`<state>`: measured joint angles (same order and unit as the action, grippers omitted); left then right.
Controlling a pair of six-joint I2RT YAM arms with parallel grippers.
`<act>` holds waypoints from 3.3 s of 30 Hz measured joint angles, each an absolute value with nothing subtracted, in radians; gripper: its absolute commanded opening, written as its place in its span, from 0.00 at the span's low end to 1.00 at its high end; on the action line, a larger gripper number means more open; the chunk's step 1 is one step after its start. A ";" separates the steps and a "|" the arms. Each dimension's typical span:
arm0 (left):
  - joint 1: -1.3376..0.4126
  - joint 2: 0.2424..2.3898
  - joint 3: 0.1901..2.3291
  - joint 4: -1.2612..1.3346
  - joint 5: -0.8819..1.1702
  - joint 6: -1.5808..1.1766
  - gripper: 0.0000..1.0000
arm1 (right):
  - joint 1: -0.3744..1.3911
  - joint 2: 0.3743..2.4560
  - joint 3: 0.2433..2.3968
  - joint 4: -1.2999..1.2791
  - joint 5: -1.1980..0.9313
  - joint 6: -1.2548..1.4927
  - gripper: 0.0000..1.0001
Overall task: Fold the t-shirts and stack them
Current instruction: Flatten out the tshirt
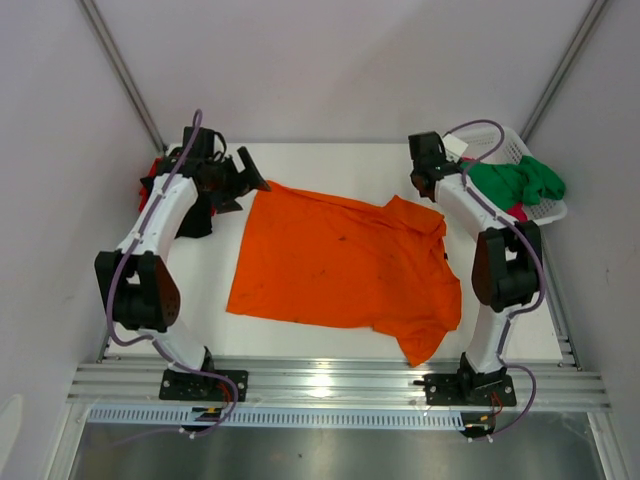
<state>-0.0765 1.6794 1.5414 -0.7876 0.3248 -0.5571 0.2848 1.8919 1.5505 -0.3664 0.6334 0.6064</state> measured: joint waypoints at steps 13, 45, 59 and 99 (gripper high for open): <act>-0.076 1.662 1.538 -0.788 0.317 -0.556 0.99 | 0.247 2.104 1.829 -0.787 0.622 0.820 0.47; -0.044 1.665 1.617 -0.823 0.295 -0.522 1.00 | 0.184 2.170 1.785 -0.958 0.554 0.945 0.08; -0.040 1.665 1.616 -0.825 0.294 -0.522 1.00 | 0.187 2.104 1.631 -0.800 0.514 0.910 0.00; -0.040 1.710 1.581 -0.794 0.318 -0.546 0.99 | 0.617 1.623 1.044 -0.326 0.647 0.623 0.00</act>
